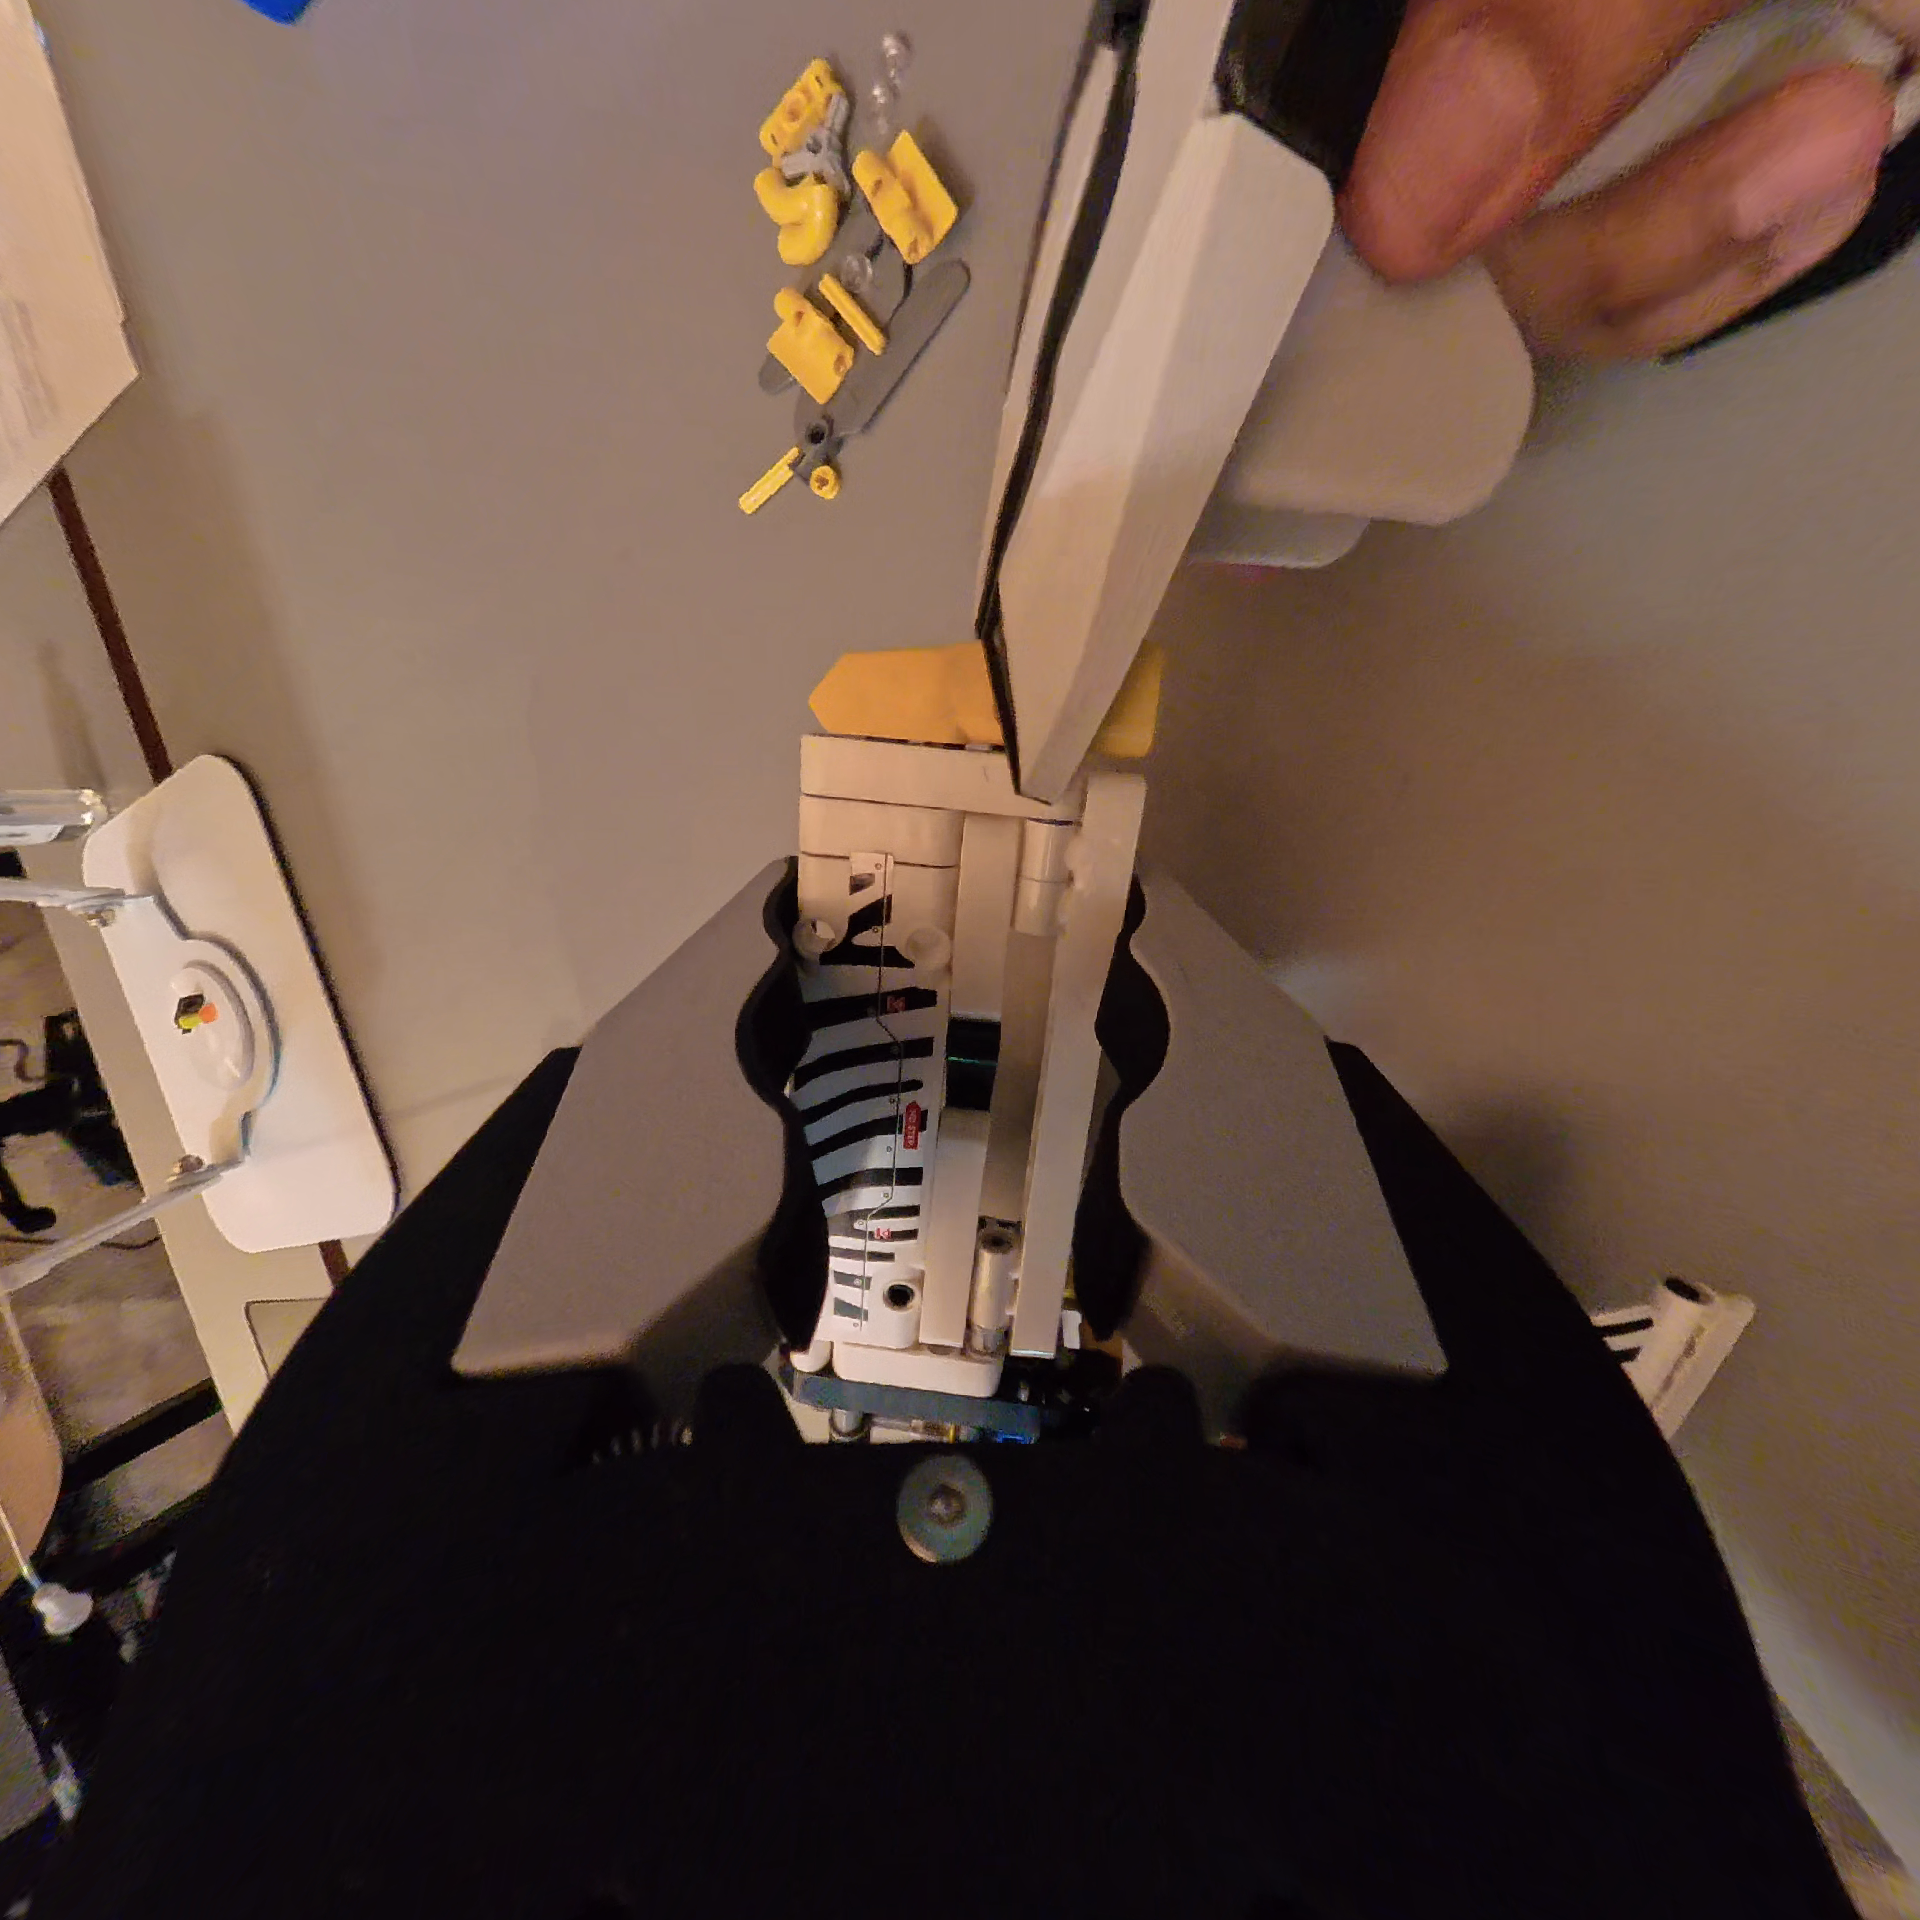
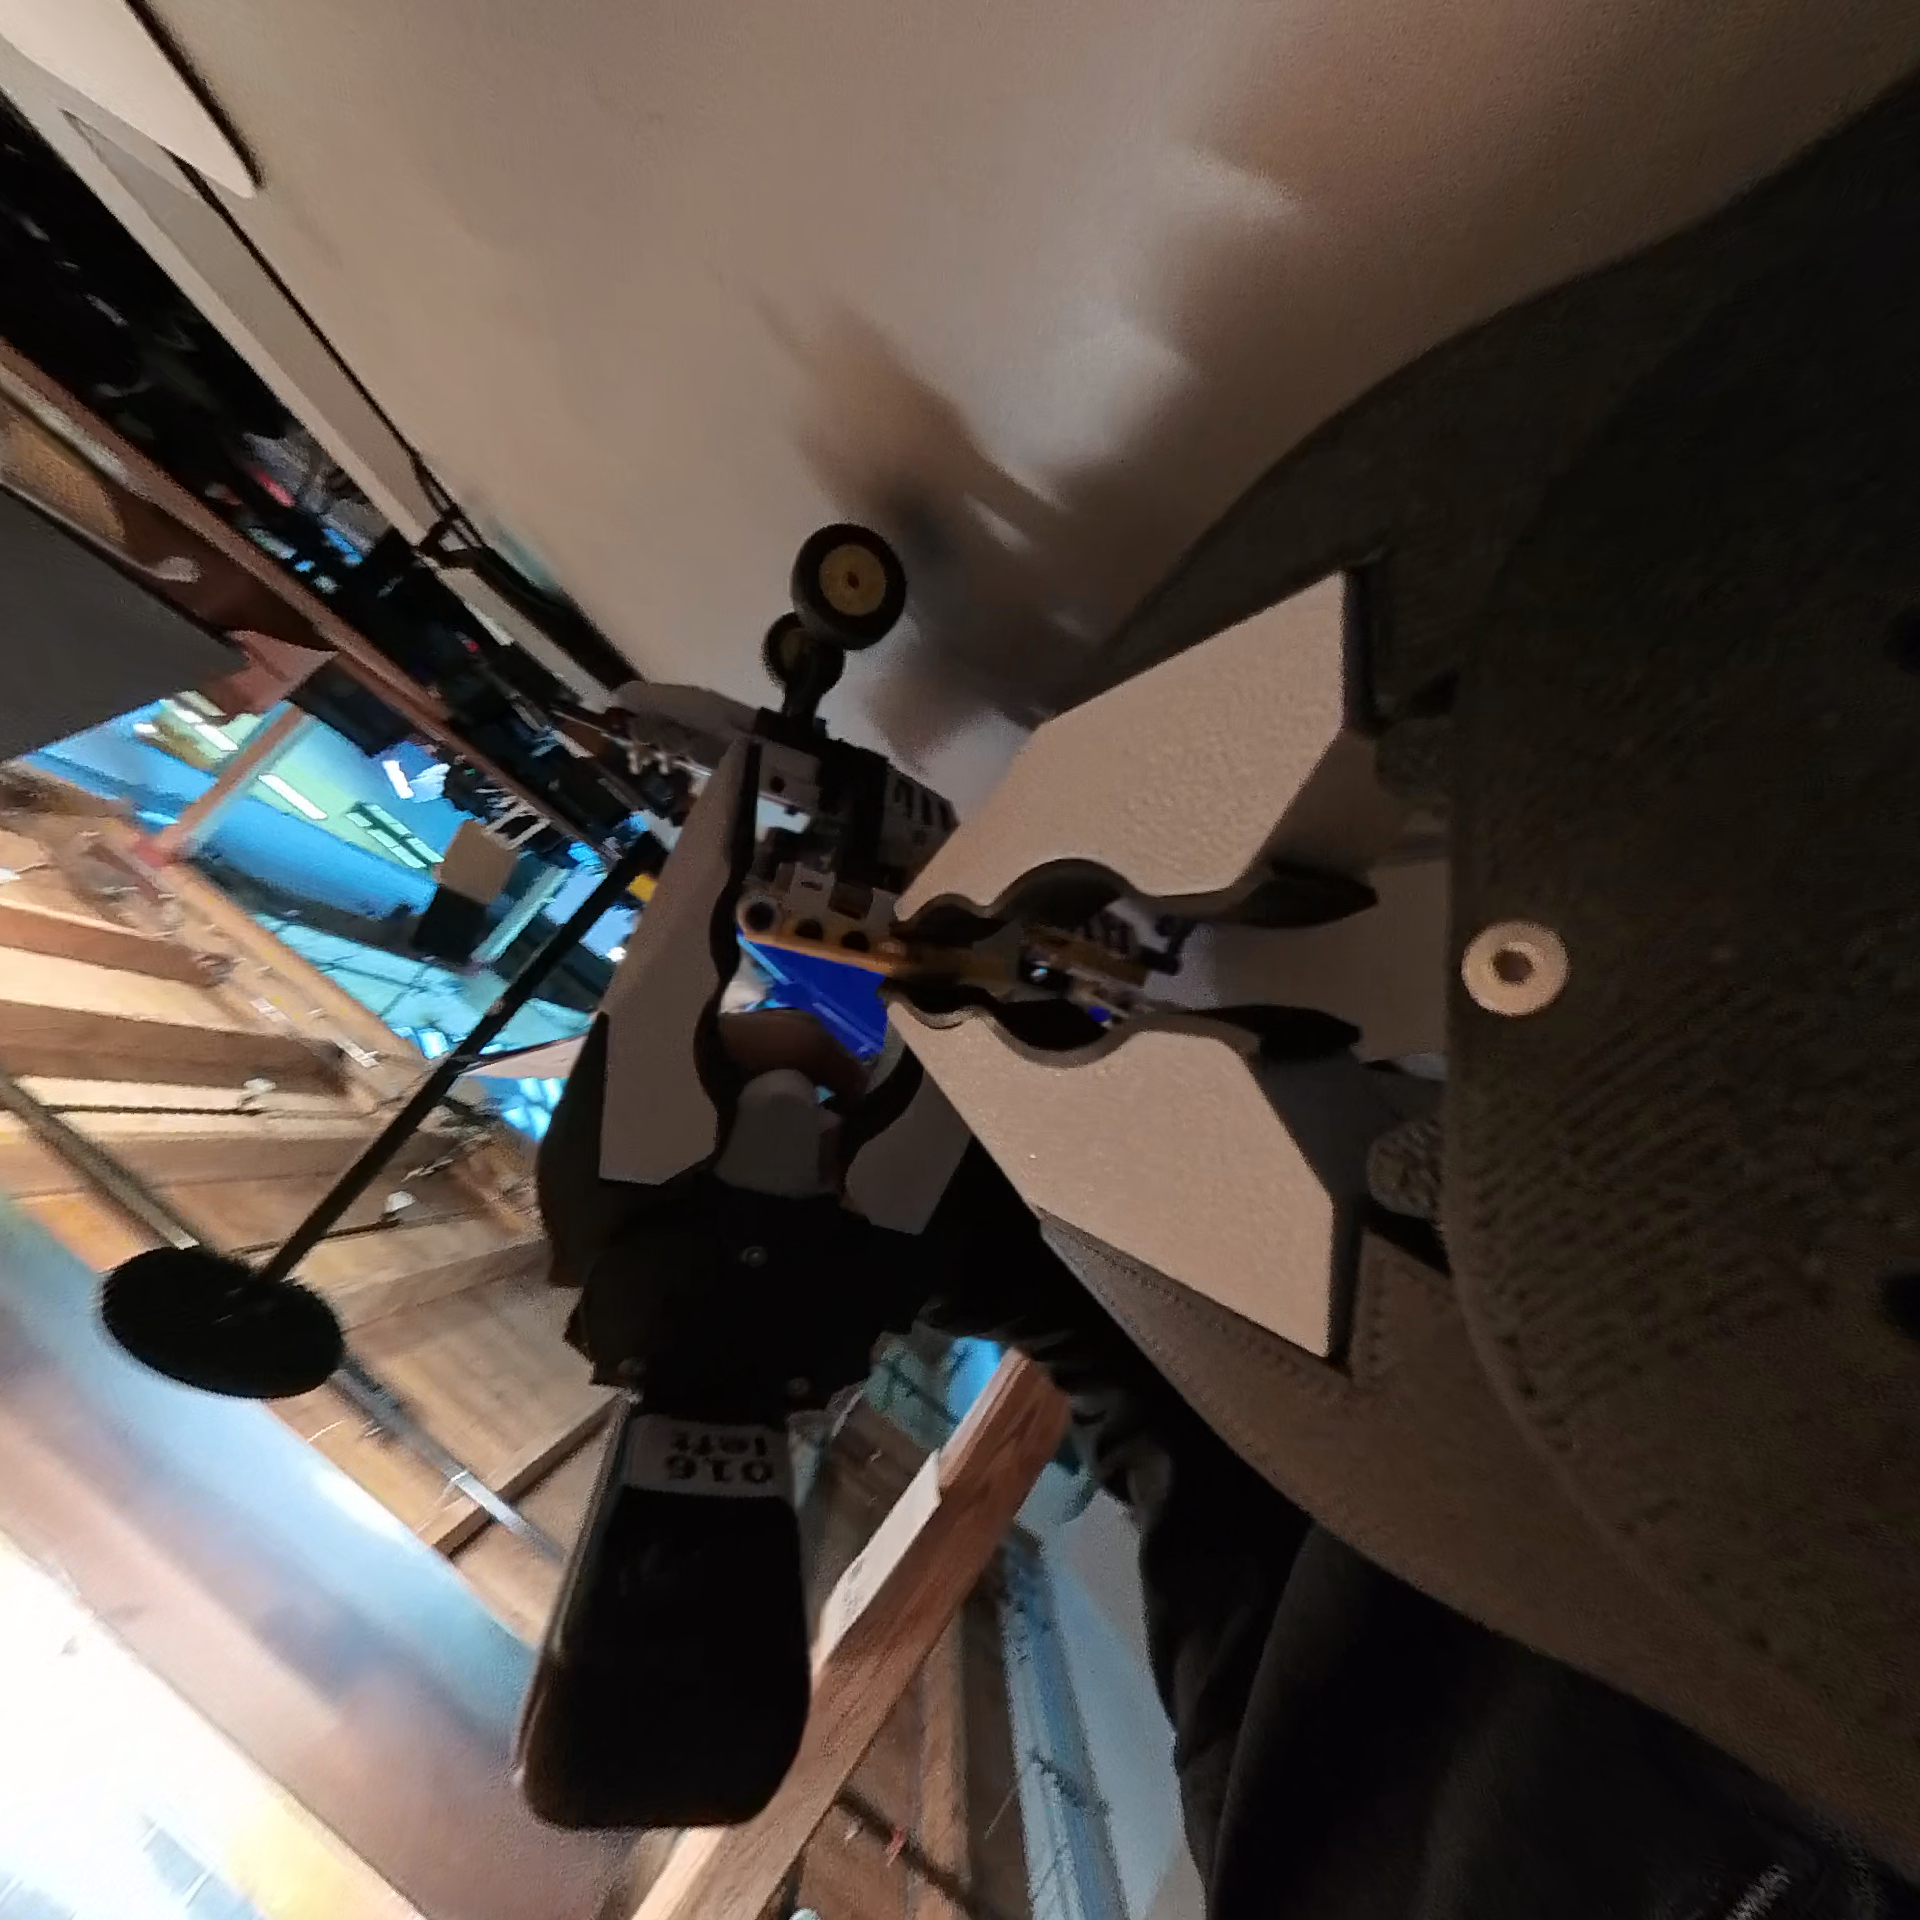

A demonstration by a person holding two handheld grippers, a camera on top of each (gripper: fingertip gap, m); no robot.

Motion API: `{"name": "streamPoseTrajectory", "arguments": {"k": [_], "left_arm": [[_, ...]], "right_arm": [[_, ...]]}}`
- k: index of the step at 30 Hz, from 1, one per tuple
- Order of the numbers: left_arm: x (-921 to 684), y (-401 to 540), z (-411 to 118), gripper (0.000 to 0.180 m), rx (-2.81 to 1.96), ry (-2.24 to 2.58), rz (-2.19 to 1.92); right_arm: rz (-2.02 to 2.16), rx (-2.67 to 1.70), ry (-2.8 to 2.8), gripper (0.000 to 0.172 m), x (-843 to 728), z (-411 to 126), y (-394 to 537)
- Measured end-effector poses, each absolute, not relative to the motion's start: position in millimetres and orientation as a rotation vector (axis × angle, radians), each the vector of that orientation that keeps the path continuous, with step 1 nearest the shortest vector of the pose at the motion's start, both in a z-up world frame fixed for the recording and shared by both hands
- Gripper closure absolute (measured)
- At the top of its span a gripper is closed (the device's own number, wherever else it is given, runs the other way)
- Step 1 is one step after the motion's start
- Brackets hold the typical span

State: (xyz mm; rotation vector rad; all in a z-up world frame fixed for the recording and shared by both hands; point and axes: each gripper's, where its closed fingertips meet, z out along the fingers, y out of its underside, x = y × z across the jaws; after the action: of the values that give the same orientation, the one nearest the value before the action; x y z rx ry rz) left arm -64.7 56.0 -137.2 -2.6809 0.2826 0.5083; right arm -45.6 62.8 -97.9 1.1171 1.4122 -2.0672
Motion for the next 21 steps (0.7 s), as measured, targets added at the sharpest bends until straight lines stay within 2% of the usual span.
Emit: {"name": "streamPoseTrajectory", "arguments": {"k": [18, 21], "left_arm": [[-76.3, 55.1, -128.7, 0.126, -2.612, 0.157, 0.550], [-73.1, 56.9, -130.6, 0.127, -2.621, 0.175, 0.536]], "right_arm": [[-2.272, 1.247, 1.294, 0.166, -64.2, -84.2, 72.0], [-2.247, 1.221, 1.276, 0.146, -66.8, -78.5, 74.6]]}}
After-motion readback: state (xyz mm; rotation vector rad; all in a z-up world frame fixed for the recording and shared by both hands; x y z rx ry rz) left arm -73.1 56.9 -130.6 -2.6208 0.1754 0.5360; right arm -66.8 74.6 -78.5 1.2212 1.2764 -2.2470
